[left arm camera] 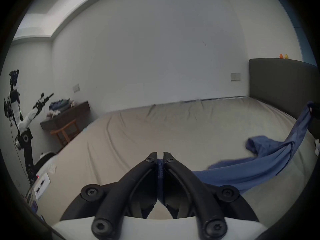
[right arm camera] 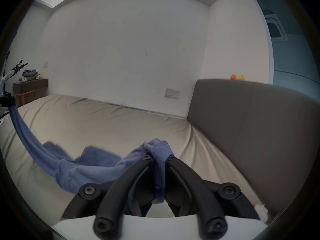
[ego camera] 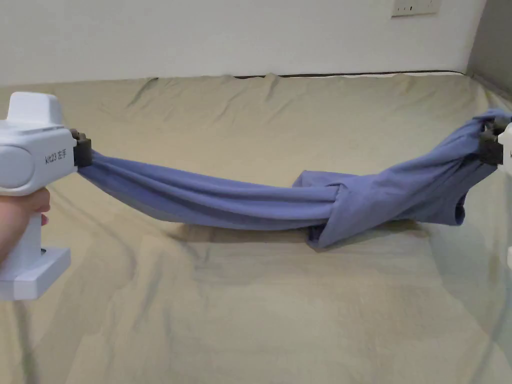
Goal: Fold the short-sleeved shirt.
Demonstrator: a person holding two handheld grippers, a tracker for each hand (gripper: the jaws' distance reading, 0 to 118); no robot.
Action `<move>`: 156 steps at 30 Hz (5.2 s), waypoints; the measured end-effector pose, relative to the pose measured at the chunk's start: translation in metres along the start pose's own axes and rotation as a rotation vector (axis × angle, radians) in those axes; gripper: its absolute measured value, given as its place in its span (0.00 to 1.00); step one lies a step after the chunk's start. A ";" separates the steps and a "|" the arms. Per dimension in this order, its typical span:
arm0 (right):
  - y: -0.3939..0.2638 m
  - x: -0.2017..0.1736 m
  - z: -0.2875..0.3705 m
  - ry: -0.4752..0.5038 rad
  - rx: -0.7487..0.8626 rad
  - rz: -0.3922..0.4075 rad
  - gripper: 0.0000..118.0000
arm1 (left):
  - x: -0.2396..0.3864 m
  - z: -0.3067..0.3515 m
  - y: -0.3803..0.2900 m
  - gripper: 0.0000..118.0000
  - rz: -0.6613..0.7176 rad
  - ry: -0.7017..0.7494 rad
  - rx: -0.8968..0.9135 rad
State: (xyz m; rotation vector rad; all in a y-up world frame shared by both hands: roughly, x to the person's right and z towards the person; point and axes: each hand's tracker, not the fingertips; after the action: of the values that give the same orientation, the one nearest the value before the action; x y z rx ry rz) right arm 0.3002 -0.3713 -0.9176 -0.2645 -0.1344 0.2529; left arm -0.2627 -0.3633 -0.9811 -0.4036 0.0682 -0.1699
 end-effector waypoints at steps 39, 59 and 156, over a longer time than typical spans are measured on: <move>-0.191 0.044 0.344 0.233 -0.438 -0.074 0.71 | -0.032 0.293 -0.255 0.84 0.127 -0.126 -0.491; -0.059 -0.054 0.362 0.136 0.211 -0.124 0.00 | 0.047 0.406 -0.153 0.00 0.123 -0.019 0.348; 0.152 0.110 0.335 0.124 0.235 -0.128 0.01 | -0.036 0.412 0.004 0.04 0.139 -0.159 0.179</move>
State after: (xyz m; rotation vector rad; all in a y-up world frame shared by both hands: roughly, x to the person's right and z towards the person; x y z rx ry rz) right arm 0.3155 -0.1194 -0.6281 -0.0374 0.0014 0.1226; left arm -0.2567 -0.1942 -0.6035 -0.2312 -0.0747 -0.0064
